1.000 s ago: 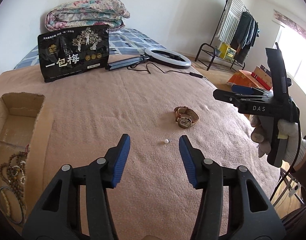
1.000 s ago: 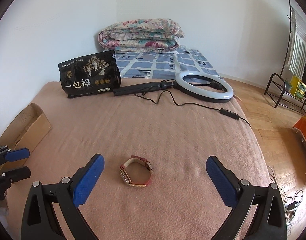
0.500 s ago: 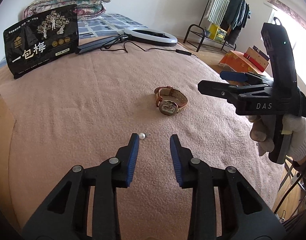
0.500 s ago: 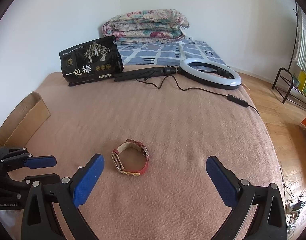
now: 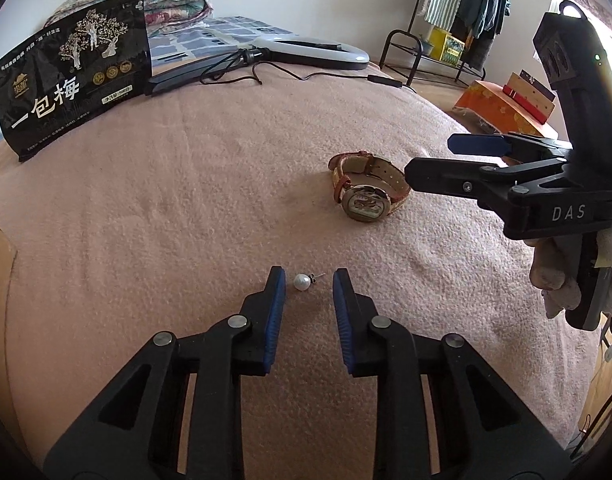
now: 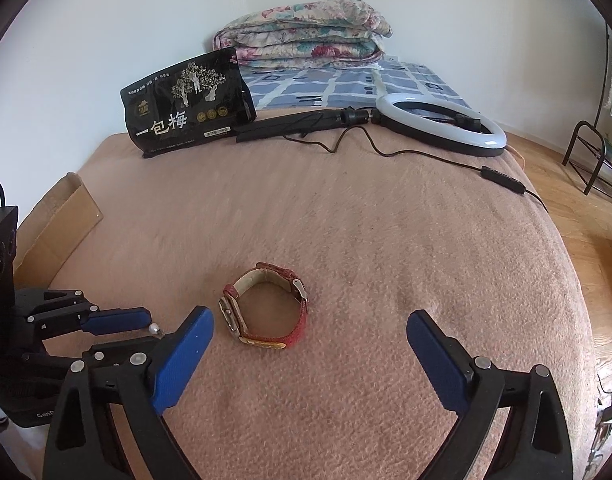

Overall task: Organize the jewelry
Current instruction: 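Grasp the pearl earring with the left gripper while the right grasps the red-strap watch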

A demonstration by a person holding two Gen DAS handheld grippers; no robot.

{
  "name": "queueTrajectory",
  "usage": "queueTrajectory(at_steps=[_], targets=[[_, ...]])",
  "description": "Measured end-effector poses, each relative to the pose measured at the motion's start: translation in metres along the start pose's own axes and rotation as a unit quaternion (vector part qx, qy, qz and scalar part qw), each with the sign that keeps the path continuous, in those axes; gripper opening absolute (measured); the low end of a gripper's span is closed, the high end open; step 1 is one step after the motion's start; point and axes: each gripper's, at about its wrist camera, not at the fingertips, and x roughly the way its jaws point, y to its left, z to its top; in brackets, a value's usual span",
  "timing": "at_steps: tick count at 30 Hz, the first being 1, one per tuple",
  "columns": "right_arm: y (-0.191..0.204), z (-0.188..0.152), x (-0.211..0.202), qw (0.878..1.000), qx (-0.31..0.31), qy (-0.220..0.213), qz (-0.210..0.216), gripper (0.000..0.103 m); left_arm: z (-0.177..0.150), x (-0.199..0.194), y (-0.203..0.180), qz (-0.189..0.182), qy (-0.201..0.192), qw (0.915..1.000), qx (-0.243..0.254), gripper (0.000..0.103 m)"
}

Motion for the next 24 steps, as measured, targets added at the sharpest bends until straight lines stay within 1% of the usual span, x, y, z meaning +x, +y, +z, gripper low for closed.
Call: queueTrajectory(at_steps=[3, 12, 13, 18, 21, 24], targets=[[0.001, 0.0, 0.006, 1.0, 0.001, 0.004, 0.003, 0.096, -0.001, 0.003, -0.001, 0.004, 0.0, 1.0, 0.005, 0.023], [0.005, 0.003, 0.022, 1.0, 0.001, 0.017, 0.009, 0.094, -0.001, 0.005, 0.001, 0.008, -0.001, 1.0, 0.0, 0.013], [0.006, 0.004, 0.024, 1.0, 0.002, 0.019, 0.012, 0.093, -0.001, 0.005, 0.001, 0.007, -0.001, 1.0, 0.0, 0.01], [0.012, 0.005, 0.03, 0.999, -0.008, 0.027, 0.017, 0.09, -0.002, 0.005, 0.001, 0.005, -0.001, 1.0, 0.0, 0.01], [0.014, 0.005, 0.034, 0.999, -0.015, 0.034, 0.022, 0.084, -0.002, 0.005, 0.001, 0.006, -0.001, 1.0, 0.0, 0.01], [0.017, 0.005, 0.037, 0.999, -0.018, 0.037, 0.023, 0.082, -0.001, 0.005, 0.001, 0.005, -0.001, 1.0, 0.0, 0.01]])
